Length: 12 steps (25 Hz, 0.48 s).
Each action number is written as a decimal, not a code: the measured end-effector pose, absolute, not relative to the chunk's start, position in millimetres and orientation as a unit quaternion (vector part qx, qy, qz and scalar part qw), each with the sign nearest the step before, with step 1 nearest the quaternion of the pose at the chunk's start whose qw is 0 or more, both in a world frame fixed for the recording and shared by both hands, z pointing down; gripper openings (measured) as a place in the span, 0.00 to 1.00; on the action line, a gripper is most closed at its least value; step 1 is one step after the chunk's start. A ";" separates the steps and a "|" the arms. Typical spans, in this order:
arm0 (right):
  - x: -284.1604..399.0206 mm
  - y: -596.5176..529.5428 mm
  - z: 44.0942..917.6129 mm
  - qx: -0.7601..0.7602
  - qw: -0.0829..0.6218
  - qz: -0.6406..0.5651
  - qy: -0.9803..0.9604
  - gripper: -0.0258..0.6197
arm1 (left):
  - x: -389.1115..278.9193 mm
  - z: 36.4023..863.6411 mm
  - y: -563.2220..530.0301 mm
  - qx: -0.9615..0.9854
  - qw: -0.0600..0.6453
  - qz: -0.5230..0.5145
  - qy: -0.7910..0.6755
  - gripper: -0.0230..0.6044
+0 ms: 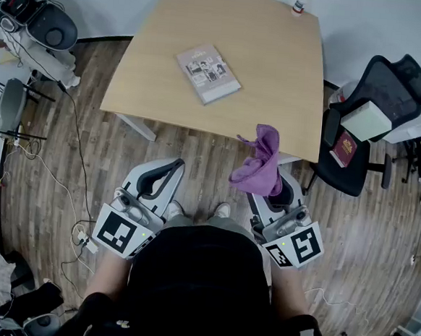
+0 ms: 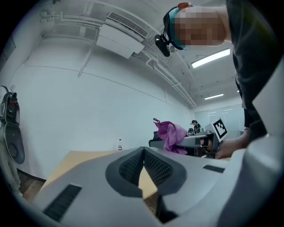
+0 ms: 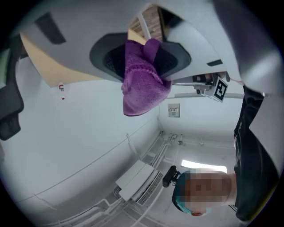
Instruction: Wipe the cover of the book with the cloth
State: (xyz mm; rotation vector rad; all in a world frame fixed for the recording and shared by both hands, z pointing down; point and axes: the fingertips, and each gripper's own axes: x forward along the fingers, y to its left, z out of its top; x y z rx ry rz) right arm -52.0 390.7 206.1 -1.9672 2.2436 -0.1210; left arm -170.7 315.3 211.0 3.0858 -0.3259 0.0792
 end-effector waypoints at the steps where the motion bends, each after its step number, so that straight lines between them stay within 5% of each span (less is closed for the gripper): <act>1: -49.9 392.4 206.9 -0.656 0.077 -0.041 0.749 0.30 | -168.9 210.6 317.5 0.994 0.021 0.024 -0.105 0.06; 12: -17.2 413.4 215.4 -0.646 0.064 -0.039 0.759 0.31 | -143.4 209.6 332.1 0.990 0.014 0.025 -0.137 0.06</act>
